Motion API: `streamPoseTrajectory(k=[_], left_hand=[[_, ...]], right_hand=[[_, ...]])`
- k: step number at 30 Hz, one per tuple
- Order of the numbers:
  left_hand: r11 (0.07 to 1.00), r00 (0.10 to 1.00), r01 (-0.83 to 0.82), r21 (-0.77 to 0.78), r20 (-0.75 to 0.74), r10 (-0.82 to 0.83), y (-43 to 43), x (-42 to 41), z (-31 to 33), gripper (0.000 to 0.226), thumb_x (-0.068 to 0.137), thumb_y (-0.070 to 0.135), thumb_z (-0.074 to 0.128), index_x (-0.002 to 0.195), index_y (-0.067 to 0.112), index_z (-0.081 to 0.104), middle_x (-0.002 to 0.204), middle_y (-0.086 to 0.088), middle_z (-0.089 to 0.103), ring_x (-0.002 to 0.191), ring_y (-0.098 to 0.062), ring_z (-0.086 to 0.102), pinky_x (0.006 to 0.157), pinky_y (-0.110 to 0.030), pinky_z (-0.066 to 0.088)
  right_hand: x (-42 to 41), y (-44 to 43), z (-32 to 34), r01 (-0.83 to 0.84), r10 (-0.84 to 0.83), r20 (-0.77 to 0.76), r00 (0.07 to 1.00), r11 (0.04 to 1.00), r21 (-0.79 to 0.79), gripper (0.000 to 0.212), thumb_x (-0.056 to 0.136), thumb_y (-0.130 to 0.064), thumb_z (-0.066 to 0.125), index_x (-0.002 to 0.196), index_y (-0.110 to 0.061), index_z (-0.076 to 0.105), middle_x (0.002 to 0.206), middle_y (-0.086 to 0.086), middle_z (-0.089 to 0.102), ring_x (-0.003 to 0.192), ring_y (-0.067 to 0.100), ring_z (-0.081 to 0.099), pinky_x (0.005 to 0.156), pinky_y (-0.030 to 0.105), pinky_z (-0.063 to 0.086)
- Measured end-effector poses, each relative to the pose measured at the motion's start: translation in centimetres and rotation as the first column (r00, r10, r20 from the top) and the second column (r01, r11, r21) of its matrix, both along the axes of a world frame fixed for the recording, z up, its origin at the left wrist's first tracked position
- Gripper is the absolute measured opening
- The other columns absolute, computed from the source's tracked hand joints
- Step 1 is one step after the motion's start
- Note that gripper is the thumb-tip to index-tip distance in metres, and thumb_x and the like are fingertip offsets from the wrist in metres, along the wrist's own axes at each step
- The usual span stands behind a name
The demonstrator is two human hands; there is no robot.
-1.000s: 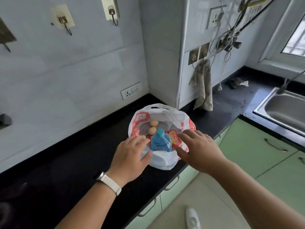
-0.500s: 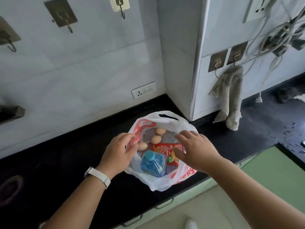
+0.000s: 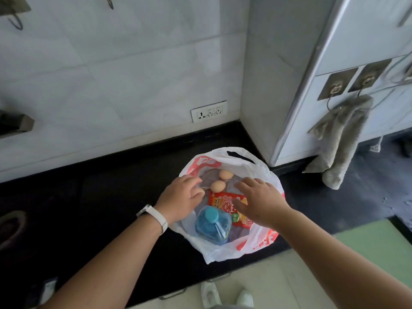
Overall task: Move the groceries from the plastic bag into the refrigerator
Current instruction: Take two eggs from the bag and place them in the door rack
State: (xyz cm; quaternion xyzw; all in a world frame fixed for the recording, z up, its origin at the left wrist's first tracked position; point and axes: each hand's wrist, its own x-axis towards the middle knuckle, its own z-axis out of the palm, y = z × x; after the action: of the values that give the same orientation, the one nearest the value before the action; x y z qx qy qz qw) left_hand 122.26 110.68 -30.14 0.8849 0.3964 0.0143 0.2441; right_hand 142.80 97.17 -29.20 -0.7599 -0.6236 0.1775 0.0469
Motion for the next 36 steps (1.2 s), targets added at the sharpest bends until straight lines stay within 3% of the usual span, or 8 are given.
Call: streamPoseTrajectory(k=[6, 10, 15, 19, 21, 25, 29, 36], left_hand=[[0.991, 0.998, 0.070, -0.110, 0.016, -0.069, 2.1, 1.9, -2.2, 0.039, 0.097, 0.036, 0.053, 0.134, 0.023, 0.054, 0.138, 0.005, 0.051, 0.126, -0.012, 0.047, 0.102, -0.029, 0.039], [0.980, 0.999, 0.026, -0.197, -0.023, -0.032, 4.0, 2.1, -4.1, 0.040, 0.097, 0.037, 0.054, 0.134, 0.025, 0.053, 0.135, 0.005, 0.054, 0.114, -0.011, 0.053, 0.097, -0.032, 0.046], [0.987, 0.990, 0.042, -0.154, -0.129, -0.062, 4.8, 1.9, -5.5, 0.039, 0.099, 0.038, 0.048, 0.135, 0.023, 0.052, 0.133, 0.004, 0.056, 0.114, -0.016, 0.056, 0.092, -0.030, 0.045], [0.991, 0.981, 0.038, -0.126, -0.186, -0.061, 5.2, 1.7, -6.6, 0.015, 0.096, 0.042, 0.048, 0.097, 0.029, 0.057, 0.099, 0.003, 0.065, 0.087, -0.015, 0.059, 0.080, -0.036, 0.051], [0.992, 0.979, 0.030, -0.126, -0.195, -0.055, 5.4, 1.8, -7.0, 0.013, 0.095, 0.041, 0.050, 0.091, 0.029, 0.053, 0.091, 0.004, 0.061, 0.083, -0.015, 0.057, 0.074, -0.035, 0.049], [0.990, 0.976, 0.026, -0.137, -0.212, -0.055, 5.4, 2.1, -8.1, 0.011, 0.096, 0.039, 0.050, 0.101, 0.030, 0.054, 0.093, 0.005, 0.058, 0.083, -0.014, 0.057, 0.074, -0.033, 0.048], [0.988, 0.970, -0.012, -0.156, -0.241, -0.026, 5.5, 2.1, -9.6, 0.030, 0.093, 0.043, 0.051, 0.123, 0.036, 0.052, 0.105, 0.005, 0.060, 0.092, -0.015, 0.057, 0.079, -0.034, 0.048], [0.992, 0.961, -0.033, -0.123, -0.276, -0.003, 5.5, 2.4, -11.3, 0.045, 0.086, 0.043, 0.064, 0.128, 0.031, 0.052, 0.114, 0.003, 0.063, 0.102, -0.019, 0.060, 0.082, -0.031, 0.045]], right_hand=[[-0.6, 2.4, -0.9, 0.022, -0.019, 0.054, 0.998, 0.998, -0.057, 0.052, 0.095, -0.056, 0.044, 0.141, -0.032, 0.041, 0.141, -0.006, 0.047, 0.124, 0.018, 0.048, 0.103, 0.038, 0.041], [-0.6, 4.0, -1.8, 0.055, -0.049, 0.077, 0.996, 0.995, -0.079, 0.053, 0.094, -0.055, 0.047, 0.141, -0.032, 0.040, 0.142, -0.006, 0.046, 0.124, 0.019, 0.047, 0.102, 0.038, 0.040], [-0.9, 5.8, -3.2, 0.035, -0.028, 0.059, 0.998, 0.993, -0.114, 0.054, 0.094, -0.053, 0.049, 0.143, -0.033, 0.039, 0.142, -0.005, 0.047, 0.127, 0.020, 0.048, 0.104, 0.040, 0.042], [-0.6, 7.7, -4.8, -0.005, 0.011, 0.046, 0.999, 0.992, -0.125, 0.051, 0.093, -0.049, 0.052, 0.140, -0.033, 0.043, 0.141, -0.006, 0.048, 0.128, 0.020, 0.048, 0.105, 0.041, 0.044], [-0.6, 8.5, -5.5, -0.042, 0.048, 0.042, 0.998, 0.990, -0.134, 0.049, 0.093, -0.049, 0.053, 0.139, -0.035, 0.042, 0.141, -0.007, 0.049, 0.128, 0.020, 0.049, 0.105, 0.043, 0.044], [-0.2, 9.6, -6.8, -0.102, 0.107, 0.026, 0.994, 0.983, -0.156, 0.053, 0.093, -0.044, 0.054, 0.143, -0.035, 0.040, 0.144, -0.005, 0.046, 0.130, 0.022, 0.048, 0.105, 0.044, 0.044], [0.4, 10.8, -8.0, -0.146, 0.147, -0.006, 0.989, 0.973, -0.181, 0.053, 0.091, -0.040, 0.056, 0.142, -0.033, 0.040, 0.146, -0.004, 0.044, 0.132, 0.023, 0.046, 0.103, 0.045, 0.046], [1.2, 12.5, -10.0, -0.206, 0.216, 0.010, 0.976, 0.945, -0.253, 0.057, 0.088, -0.039, 0.062, 0.141, -0.033, 0.041, 0.145, -0.002, 0.043, 0.130, 0.027, 0.047, 0.098, 0.048, 0.048]])
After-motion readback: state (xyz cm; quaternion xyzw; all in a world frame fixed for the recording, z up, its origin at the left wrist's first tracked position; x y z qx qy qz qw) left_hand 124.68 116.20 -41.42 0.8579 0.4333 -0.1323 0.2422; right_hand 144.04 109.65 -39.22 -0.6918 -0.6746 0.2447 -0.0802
